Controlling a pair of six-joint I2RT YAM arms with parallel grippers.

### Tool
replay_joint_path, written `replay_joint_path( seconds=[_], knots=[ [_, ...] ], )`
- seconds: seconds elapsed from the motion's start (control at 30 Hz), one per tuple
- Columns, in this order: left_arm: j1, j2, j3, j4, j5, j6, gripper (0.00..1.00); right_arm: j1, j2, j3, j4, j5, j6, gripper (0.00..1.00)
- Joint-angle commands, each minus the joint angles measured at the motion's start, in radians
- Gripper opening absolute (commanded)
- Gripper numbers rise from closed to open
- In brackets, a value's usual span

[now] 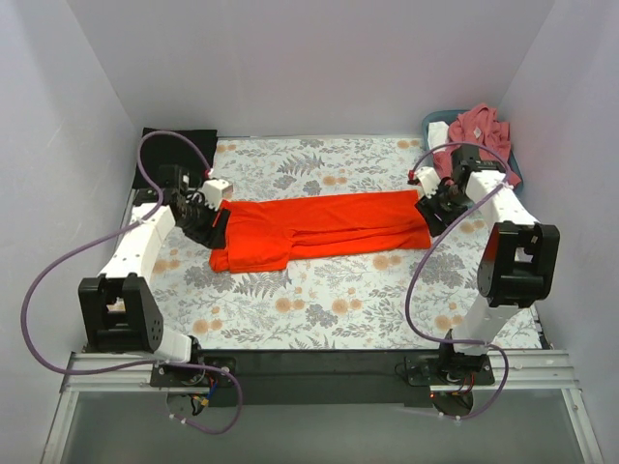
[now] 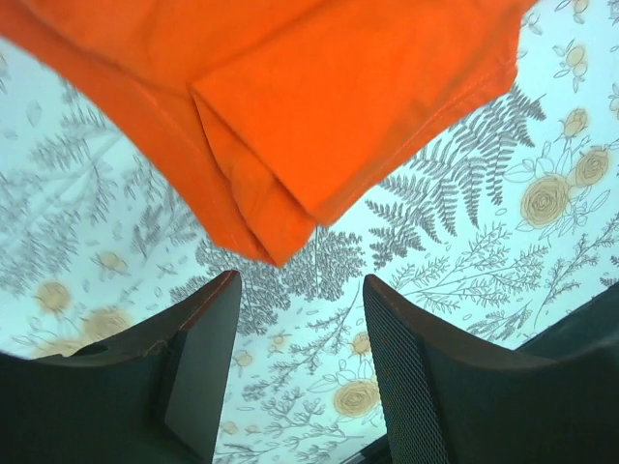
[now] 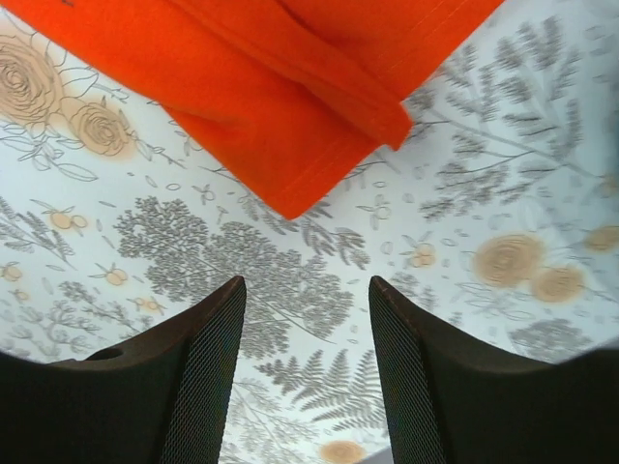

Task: Fold and stack the t-shirts
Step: Fold the tshirt

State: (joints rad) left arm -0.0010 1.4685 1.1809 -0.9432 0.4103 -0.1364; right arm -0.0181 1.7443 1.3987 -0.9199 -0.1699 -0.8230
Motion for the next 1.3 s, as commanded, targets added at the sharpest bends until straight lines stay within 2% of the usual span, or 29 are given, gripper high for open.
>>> replay_joint_path(
  seconds=[0.0, 0.53, 0.63, 0.7, 0.73, 0.77, 0.8, 0.83, 0.87, 1.0, 1.27],
  knots=[
    [0.070, -0.022, -0.098, -0.006, 0.036, -0.005, 0.53, -0.036, 0.046, -0.058, -0.051, -0.117, 0.073, 0.60],
    [0.095, 0.134, -0.185, 0.092, 0.076, 0.017, 0.53, -0.063, 0.231, 0.009, -0.031, -0.181, 0.143, 0.56],
    [0.095, 0.156, -0.170, 0.100, 0.090, 0.026, 0.53, -0.063, 0.244, 0.019, -0.028, -0.183, 0.150, 0.49],
    [0.095, 0.183, -0.152, 0.095, 0.102, 0.037, 0.52, -0.063, 0.247, 0.022, -0.025, -0.181, 0.151, 0.38],
    [0.096, 0.191, -0.145, 0.090, 0.108, 0.043, 0.48, -0.063, 0.245, 0.023, -0.025, -0.180, 0.150, 0.34],
    [0.095, 0.208, -0.139, 0.084, 0.110, 0.047, 0.44, -0.065, 0.245, 0.025, -0.022, -0.177, 0.148, 0.24],
    [0.095, 0.214, -0.133, 0.083, 0.104, 0.050, 0.40, -0.063, 0.245, 0.023, -0.022, -0.169, 0.147, 0.18],
    [0.096, 0.217, -0.133, 0.084, 0.096, 0.055, 0.35, -0.065, 0.244, 0.023, -0.020, -0.166, 0.147, 0.14],
    [0.096, 0.223, -0.132, 0.083, 0.091, 0.060, 0.25, -0.063, 0.245, 0.025, -0.022, -0.163, 0.147, 0.03],
    [0.114, 0.234, -0.107, 0.060, 0.071, 0.063, 0.00, -0.063, 0.236, 0.023, -0.023, -0.126, 0.134, 0.01],
    [0.159, 0.219, -0.061, -0.011, 0.015, 0.124, 0.00, -0.065, 0.192, 0.008, -0.031, -0.011, 0.067, 0.01]
  ],
)
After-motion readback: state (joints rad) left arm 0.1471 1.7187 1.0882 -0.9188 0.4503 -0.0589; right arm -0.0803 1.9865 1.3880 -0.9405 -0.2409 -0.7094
